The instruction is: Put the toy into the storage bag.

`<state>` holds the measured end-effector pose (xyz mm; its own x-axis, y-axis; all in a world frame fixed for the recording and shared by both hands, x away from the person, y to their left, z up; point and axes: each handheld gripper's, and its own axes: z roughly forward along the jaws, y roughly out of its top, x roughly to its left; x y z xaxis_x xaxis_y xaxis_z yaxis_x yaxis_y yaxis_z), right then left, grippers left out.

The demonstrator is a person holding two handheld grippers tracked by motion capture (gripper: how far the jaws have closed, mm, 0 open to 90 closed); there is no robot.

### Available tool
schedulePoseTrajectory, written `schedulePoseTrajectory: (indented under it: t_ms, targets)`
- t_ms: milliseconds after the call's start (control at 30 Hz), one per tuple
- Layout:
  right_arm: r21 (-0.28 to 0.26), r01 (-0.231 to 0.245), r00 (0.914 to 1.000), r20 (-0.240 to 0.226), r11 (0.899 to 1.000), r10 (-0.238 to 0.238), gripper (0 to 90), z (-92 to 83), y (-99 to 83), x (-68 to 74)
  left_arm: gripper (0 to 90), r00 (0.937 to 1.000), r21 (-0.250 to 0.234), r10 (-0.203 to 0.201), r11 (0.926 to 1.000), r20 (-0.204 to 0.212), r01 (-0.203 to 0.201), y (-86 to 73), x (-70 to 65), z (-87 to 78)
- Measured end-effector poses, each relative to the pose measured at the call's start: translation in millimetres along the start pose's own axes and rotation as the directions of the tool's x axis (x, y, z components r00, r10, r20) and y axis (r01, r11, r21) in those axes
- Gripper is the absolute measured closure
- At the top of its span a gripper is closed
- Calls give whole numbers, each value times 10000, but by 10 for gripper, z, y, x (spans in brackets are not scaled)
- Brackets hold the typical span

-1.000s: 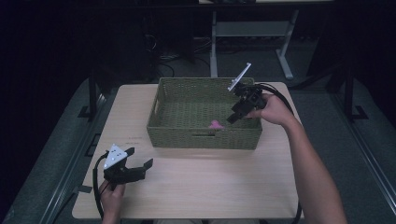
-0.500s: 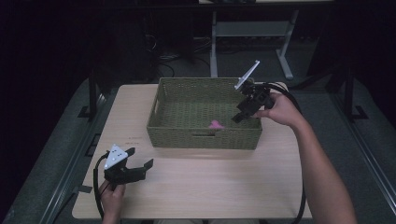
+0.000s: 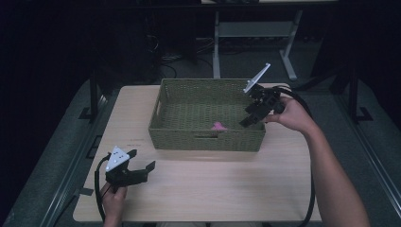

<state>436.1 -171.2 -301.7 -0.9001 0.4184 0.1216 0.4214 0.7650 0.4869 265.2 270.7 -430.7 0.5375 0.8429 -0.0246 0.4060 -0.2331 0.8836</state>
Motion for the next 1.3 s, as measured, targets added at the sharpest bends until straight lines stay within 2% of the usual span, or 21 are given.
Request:
schedulePoseTrajectory:
  t_ms: [767, 1300]
  targets:
    - [-245, -454, 9986, 277, 9987, 461, 238, -192, -368, 49, 138, 10000, 51, 61, 10000, -3, -61, 1, -12, 4]
    - [-257, -788, 9962, 365, 9966, 797, 227, -181, -656, 77, 138, 10000, 56, 50, 10000, -6, -50, 2, -15, 13]
